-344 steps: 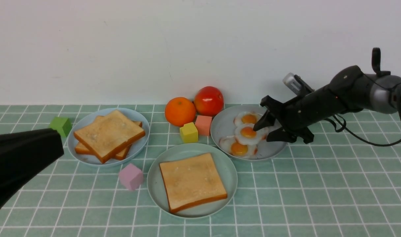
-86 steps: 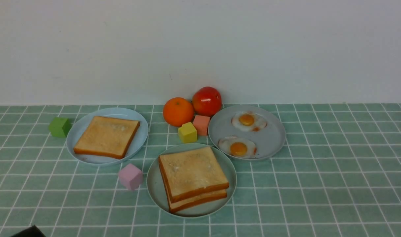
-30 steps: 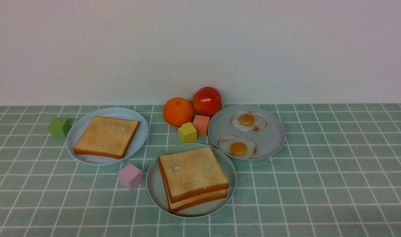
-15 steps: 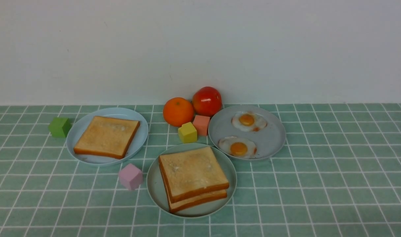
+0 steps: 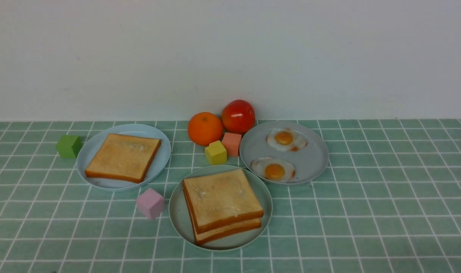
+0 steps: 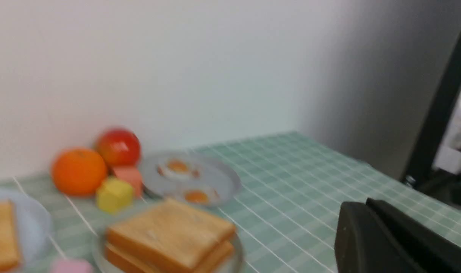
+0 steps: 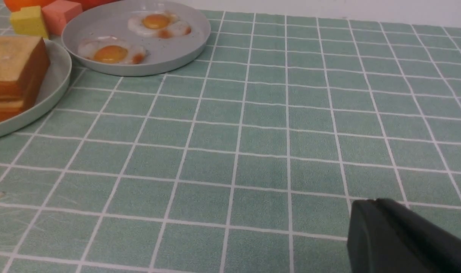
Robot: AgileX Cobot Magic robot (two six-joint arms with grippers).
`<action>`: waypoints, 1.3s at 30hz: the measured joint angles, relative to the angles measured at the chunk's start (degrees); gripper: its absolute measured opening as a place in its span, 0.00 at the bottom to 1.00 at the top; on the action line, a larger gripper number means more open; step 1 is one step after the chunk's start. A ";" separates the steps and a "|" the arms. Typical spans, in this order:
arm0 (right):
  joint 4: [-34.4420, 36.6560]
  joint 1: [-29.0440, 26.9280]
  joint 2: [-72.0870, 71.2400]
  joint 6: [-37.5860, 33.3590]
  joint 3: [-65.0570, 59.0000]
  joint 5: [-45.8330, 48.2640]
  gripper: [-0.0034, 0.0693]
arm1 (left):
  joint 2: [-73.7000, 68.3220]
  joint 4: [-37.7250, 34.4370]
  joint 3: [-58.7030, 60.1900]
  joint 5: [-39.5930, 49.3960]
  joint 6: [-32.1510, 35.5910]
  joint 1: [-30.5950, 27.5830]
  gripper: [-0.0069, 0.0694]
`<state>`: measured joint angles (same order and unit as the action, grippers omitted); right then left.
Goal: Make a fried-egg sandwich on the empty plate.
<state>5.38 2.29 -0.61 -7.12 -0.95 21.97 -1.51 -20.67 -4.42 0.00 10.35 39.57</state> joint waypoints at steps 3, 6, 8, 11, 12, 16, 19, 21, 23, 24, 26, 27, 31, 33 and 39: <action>0.00 0.00 0.00 0.00 0.00 0.00 0.05 | 0.07 4.32 0.00 -3.03 -2.01 -6.36 0.08; 0.00 0.00 0.00 0.00 0.00 0.00 0.05 | 0.24 9.05 0.00 -2.48 -5.21 -14.71 0.07; 0.00 0.00 0.00 -0.02 0.00 0.00 0.05 | 0.24 15.57 0.00 1.66 -10.35 -24.48 0.07; 0.00 0.00 0.00 -0.07 0.00 0.00 0.06 | 0.24 21.34 0.39 9.05 -17.33 -33.80 0.07; 0.00 0.00 0.00 -0.07 0.00 0.00 0.06 | 0.26 23.12 1.32 12.02 -21.01 -36.82 0.07; 0.00 0.00 0.00 -0.08 0.00 0.07 0.07 | 1.74 25.97 5.60 18.42 -28.96 -38.88 0.07; 0.00 0.00 0.00 -0.13 0.00 0.04 0.07 | 2.09 26.15 6.16 20.91 -31.80 -38.40 0.07; 0.00 0.00 0.00 -0.13 0.00 0.04 0.08 | 2.09 26.15 6.16 21.04 -32.40 -38.29 0.07; 0.00 0.00 0.00 -0.13 0.00 0.04 0.08 | 2.09 26.24 6.16 21.11 -32.59 -38.29 0.07; 0.00 0.00 0.00 -0.13 0.00 0.04 0.08 | 2.09 26.22 6.16 21.11 -32.59 -38.29 0.07; 0.00 0.00 0.00 -0.13 0.00 0.04 0.08 | 2.09 26.26 6.16 21.11 -32.64 -38.29 0.07; 0.00 0.00 0.00 -0.13 0.00 0.04 0.08 | 2.09 26.26 6.16 21.11 -32.64 -38.29 0.07; 0.00 0.00 0.00 -0.18 0.00 0.04 0.09 | 2.09 26.33 6.18 21.13 -32.77 -38.29 0.07; 0.00 0.00 0.00 -0.18 0.00 0.04 0.09 | 2.09 26.33 6.18 21.13 -32.77 -38.29 0.07; 0.07 0.00 0.00 -0.18 0.00 0.04 0.10 | 2.09 26.35 6.18 21.13 -32.78 -38.29 0.07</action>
<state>5.45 2.29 -0.61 -7.31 -0.95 22.01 0.58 5.68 1.76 21.13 -22.43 1.28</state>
